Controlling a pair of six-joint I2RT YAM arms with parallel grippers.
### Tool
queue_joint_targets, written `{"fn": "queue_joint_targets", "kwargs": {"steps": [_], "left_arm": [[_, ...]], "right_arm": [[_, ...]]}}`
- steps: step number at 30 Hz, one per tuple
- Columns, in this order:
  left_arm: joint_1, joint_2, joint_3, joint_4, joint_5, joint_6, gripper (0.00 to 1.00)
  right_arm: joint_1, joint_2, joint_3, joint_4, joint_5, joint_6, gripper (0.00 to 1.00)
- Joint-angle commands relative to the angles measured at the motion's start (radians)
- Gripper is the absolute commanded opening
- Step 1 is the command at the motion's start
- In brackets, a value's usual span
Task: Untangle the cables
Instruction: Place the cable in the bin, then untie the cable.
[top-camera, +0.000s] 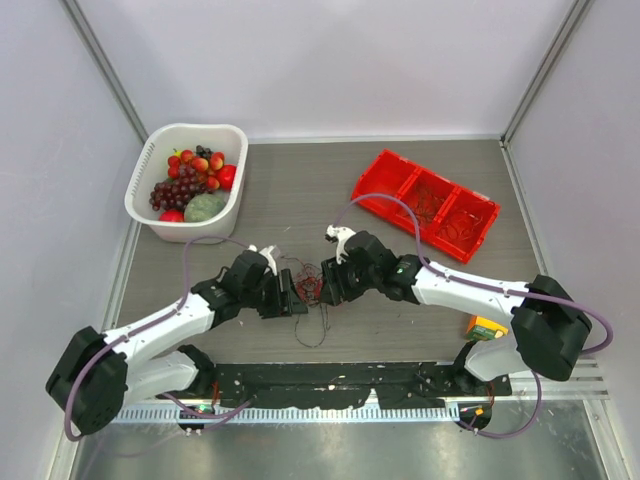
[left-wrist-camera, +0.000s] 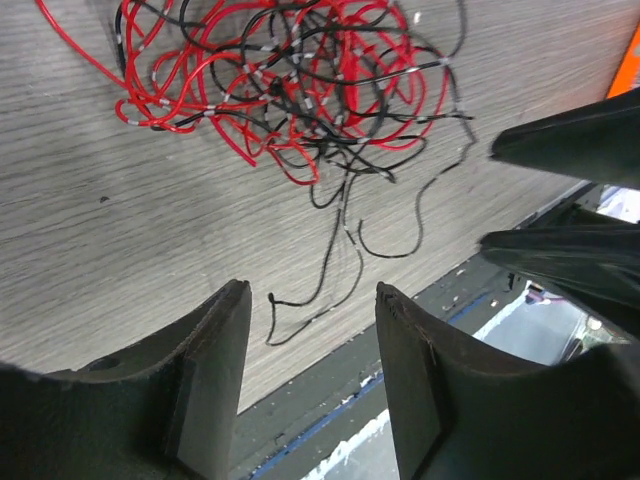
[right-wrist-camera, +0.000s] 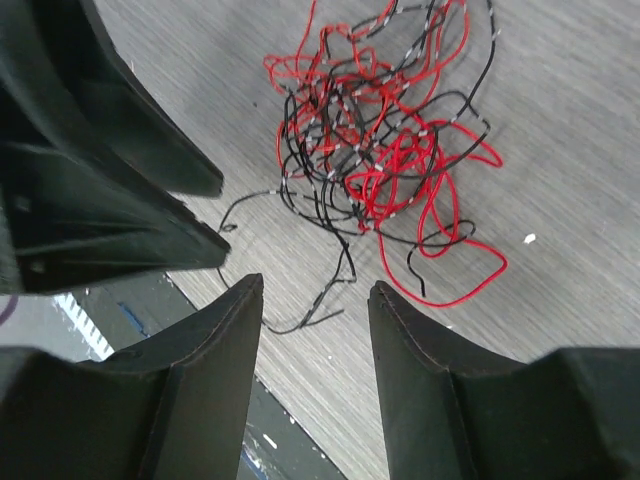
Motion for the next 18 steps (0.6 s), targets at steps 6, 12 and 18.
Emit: {"fn": "queue_joint_targets", "kwargs": {"steps": [6, 12, 18], "left_arm": [[-0.068, 0.147, -0.067, 0.232, -0.002, -0.043, 0.38], [-0.074, 0.127, -0.009, 0.201, 0.012, 0.000, 0.00], [-0.072, -0.242, 0.118, -0.019, -0.013, 0.032, 0.00]], "right_arm": [[-0.002, -0.024, 0.054, 0.092, 0.050, 0.037, 0.52], [0.004, -0.018, 0.005, 0.163, 0.024, 0.061, 0.62], [0.033, 0.031, 0.043, 0.129, 0.103, 0.003, 0.69]]}}
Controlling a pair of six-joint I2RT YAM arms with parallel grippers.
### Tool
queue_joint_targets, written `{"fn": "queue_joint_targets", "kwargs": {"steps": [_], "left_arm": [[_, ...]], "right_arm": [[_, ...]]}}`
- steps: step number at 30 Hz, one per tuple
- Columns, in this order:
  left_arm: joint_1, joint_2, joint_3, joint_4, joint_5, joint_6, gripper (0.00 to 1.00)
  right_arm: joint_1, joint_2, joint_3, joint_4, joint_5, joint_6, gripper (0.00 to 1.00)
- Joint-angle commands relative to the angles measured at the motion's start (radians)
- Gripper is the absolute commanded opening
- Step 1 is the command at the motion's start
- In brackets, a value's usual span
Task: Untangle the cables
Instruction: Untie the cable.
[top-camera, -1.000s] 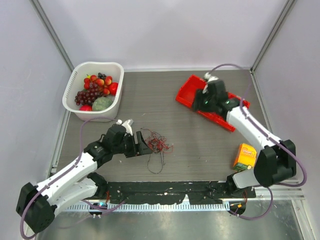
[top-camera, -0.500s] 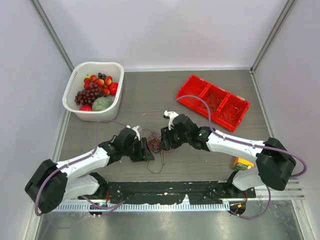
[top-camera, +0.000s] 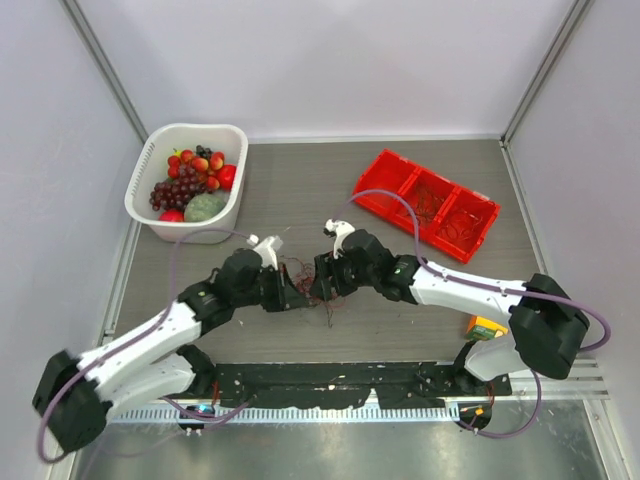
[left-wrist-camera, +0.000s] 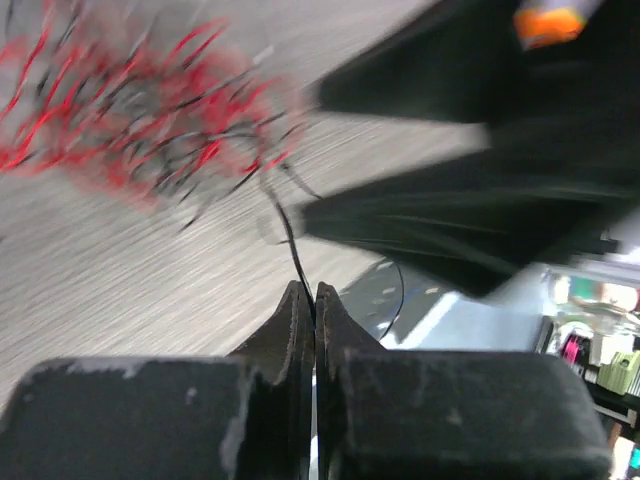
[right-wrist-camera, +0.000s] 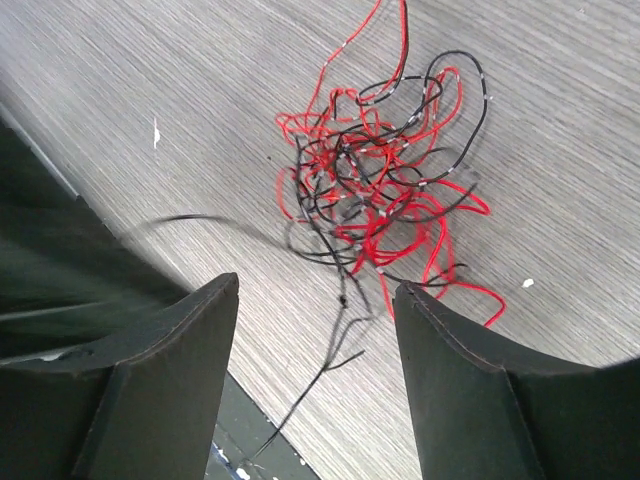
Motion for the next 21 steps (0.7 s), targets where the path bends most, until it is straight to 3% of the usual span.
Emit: {"fn": "queue_joint_targets", "kwargs": {"steps": [1, 5, 10, 14, 17, 21], "left_arm": [[-0.004, -0.258, 0.152, -0.101, -0.008, 0.041, 0.00], [-0.003, -0.368, 0.259, -0.140, 0.028, 0.044, 0.00], [-0.003, -0.368, 0.519, -0.146, 0.076, 0.067, 0.00], [-0.003, -0.287, 0.895, -0.213, 0.113, 0.118, 0.00], [-0.003, -0.201, 1.240, -0.322, 0.055, 0.161, 0.00], [-0.003, -0.072, 1.581, -0.440, 0.001, 0.210, 0.00]], "right_arm": [[0.020, 0.039, 0.048, 0.049, 0.044, -0.032, 0.69], [0.020, 0.176, 0.093, 0.164, 0.012, 0.094, 0.69], [0.020, 0.322, 0.149, 0.227, 0.016, 0.207, 0.67], [0.008, 0.388, 0.214, 0.115, 0.190, 0.211, 0.66], [-0.009, 0.408, 0.212, 0.113, 0.216, 0.209, 0.66], [-0.031, 0.436, 0.223, 0.107, 0.227, 0.188, 0.66]]}}
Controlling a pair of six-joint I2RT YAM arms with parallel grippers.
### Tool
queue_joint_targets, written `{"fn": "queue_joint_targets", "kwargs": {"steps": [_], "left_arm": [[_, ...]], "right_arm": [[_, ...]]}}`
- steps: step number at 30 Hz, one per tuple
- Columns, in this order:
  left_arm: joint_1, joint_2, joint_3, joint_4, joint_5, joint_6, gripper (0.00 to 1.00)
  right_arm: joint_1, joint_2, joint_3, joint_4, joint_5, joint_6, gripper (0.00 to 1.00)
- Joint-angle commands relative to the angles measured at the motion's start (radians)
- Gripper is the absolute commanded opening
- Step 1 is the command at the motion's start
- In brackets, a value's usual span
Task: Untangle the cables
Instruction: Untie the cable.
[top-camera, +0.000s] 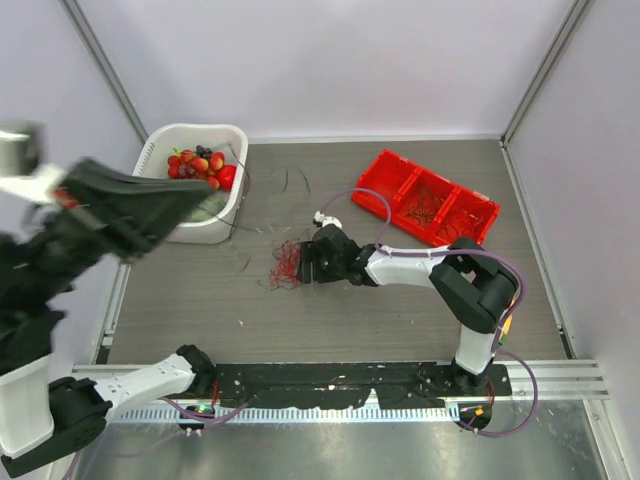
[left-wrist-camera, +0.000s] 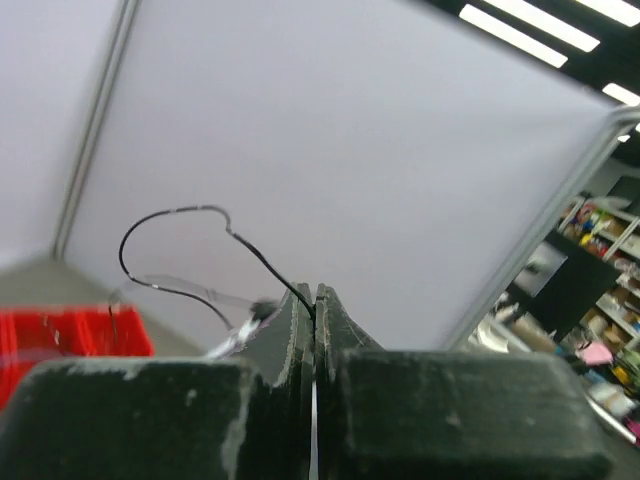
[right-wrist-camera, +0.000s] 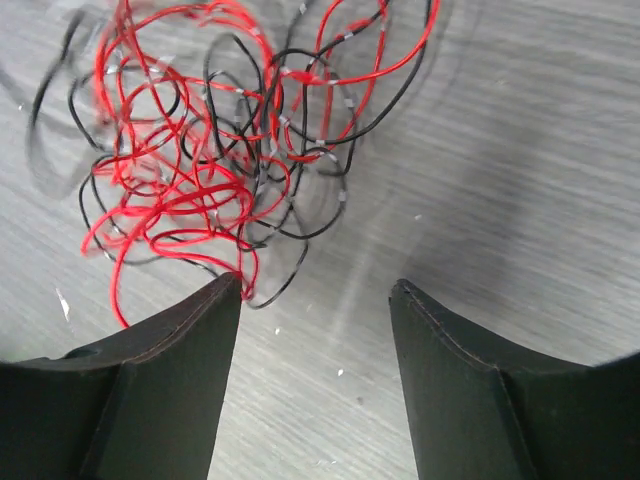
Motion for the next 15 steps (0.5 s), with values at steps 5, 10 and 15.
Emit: {"fn": "queue_joint_targets", "kwargs": {"steps": [5, 10, 15], "left_arm": [[-0.003, 0.151, 0.412, -0.120, -0.068, 0.068, 0.00], [-0.003, 0.158, 0.276, -0.092, -0.069, 0.051, 0.00], [-0.003, 0.138, 0.071, -0.029, -0.073, 0.040, 0.00]], "right_arm": [[-0.040, 0.036, 0.063, -0.045, 0.066, -0.019, 0.66], [-0.040, -0.086, 0.051, -0.097, 0.058, -0.078, 0.66], [-0.061, -0.360, -0.007, -0.219, 0.127, -0.140, 0.67]]}}
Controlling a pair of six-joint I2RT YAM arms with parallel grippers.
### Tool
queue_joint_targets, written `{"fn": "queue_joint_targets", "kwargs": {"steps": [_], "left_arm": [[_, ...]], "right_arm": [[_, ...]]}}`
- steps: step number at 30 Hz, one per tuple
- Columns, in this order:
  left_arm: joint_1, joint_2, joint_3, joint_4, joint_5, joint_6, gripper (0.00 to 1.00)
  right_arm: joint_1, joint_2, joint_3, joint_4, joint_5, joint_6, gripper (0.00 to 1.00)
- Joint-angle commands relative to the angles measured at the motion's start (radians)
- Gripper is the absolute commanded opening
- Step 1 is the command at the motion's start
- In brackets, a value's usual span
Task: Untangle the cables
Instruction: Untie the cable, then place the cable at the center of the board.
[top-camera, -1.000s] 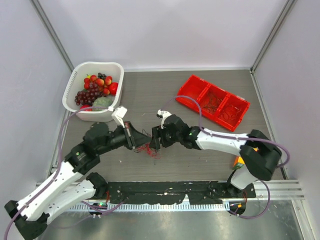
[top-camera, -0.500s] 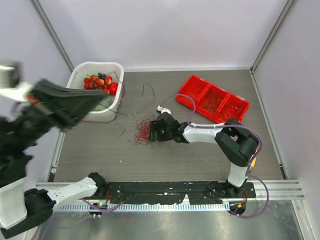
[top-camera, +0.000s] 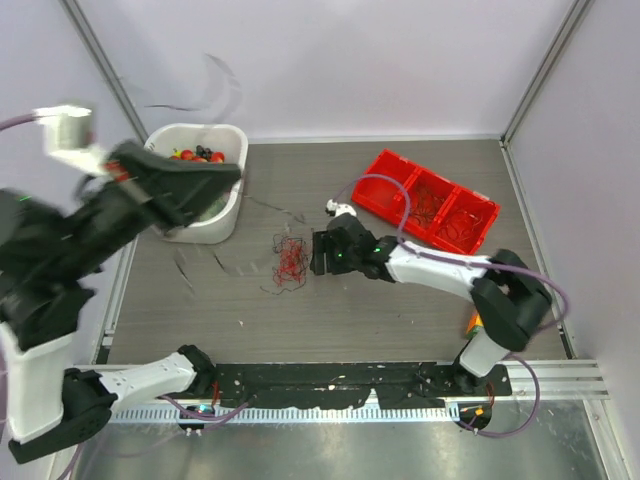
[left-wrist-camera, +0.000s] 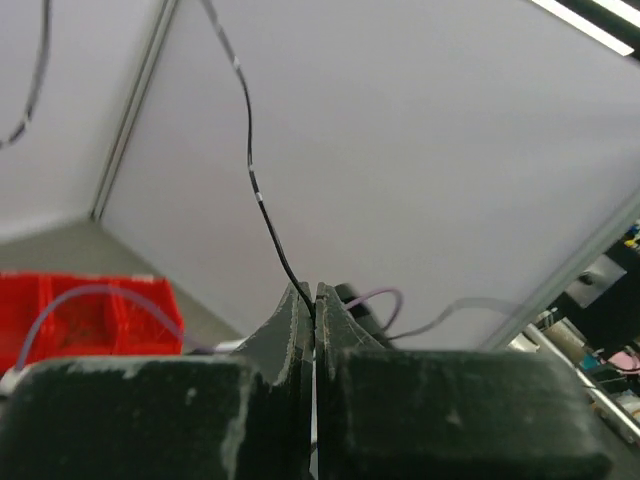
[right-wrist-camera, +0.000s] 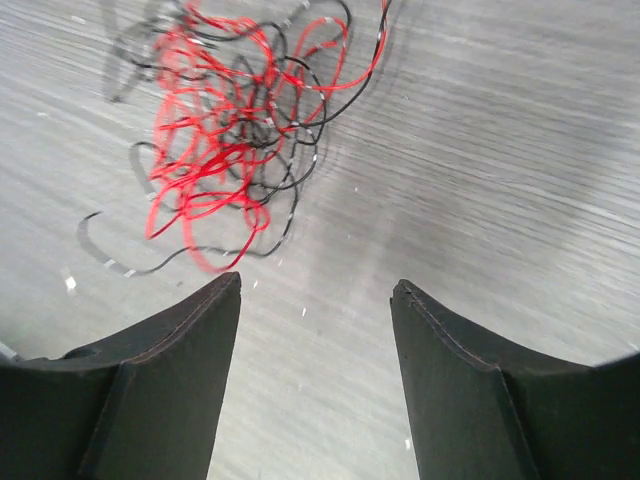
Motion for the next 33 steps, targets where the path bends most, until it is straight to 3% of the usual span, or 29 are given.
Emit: {"fn": "queue_joint_targets", "kwargs": {"steps": [1, 11, 18, 27, 31, 33], "left_arm": [[-0.003, 0.052, -0.159, 0.017, -0.011, -0.006, 0.00], [-0.027, 0.182, -0.642, 0.252, 0.145, -0.176, 0.00], [-0.246, 0.378, -0.753, 0.190, -0.119, -0.081, 0.00], [-0.294, 0.583, -0.829, 0.241, -0.145, -0.092, 0.00], [-0.294, 0.583, -0.894, 0.289, -0.139, -0.087, 0.01], [-0.294, 0.573, -0.931, 0.310, -0.133, -0.093, 0.09]], "right_arm": [[-0.032, -0.290, -0.025, -0.122, 0.088, -0.070, 0.67], [-0.218, -0.746, -0.077, -0.468, 0.425, -0.043, 0.67], [-0.245, -0.880, -0.058, -0.509, 0.544, -0.061, 0.66], [-0.248, -0.858, -0.068, -0.519, 0.509, -0.072, 0.66], [-0.250, -0.786, -0.095, -0.554, 0.353, 0.005, 0.66], [-0.250, -0.751, -0.124, -0.562, 0.230, 0.041, 0.66]]}}
